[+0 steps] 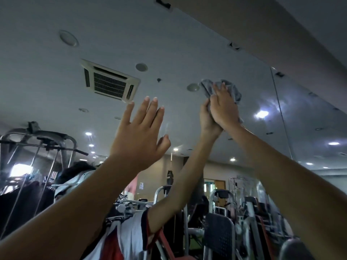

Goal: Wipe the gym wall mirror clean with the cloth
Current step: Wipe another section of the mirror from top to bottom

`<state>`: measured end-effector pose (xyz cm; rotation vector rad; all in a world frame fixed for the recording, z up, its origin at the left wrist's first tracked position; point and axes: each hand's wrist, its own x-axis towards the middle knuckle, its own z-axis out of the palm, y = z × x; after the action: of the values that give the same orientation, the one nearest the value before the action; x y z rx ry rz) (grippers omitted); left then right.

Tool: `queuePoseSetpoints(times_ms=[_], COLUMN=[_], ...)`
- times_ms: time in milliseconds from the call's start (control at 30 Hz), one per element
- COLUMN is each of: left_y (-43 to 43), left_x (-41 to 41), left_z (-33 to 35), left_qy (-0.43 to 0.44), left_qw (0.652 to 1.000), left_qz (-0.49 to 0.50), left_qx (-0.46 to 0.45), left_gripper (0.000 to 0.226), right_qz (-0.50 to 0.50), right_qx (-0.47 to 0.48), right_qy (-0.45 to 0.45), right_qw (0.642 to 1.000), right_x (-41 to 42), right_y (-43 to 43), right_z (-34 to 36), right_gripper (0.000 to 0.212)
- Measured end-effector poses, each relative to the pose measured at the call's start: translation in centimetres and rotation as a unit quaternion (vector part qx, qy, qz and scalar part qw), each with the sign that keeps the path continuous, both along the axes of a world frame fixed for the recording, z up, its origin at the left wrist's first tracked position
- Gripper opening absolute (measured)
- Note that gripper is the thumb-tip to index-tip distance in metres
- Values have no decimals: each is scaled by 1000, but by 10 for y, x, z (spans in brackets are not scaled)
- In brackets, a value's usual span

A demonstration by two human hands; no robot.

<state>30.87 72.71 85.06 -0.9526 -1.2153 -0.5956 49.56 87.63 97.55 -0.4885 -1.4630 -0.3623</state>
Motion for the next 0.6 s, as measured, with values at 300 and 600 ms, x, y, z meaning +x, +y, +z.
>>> queuePoseSetpoints(times_ms=[300, 600], left_y=[-3, 0], left_x=[-1, 0], left_z=[-1, -3], left_qy=[-20, -13], left_qw=[1000, 1000], left_qz=[4, -6], left_qx=[-20, -2], left_gripper=[79, 76], right_qz=[-13, -20], right_qx=[225, 82], right_qy=[-218, -34], right_qw=[949, 996], right_x=[-12, -29], right_y=[9, -11], right_z=[-109, -27], right_gripper=[50, 53])
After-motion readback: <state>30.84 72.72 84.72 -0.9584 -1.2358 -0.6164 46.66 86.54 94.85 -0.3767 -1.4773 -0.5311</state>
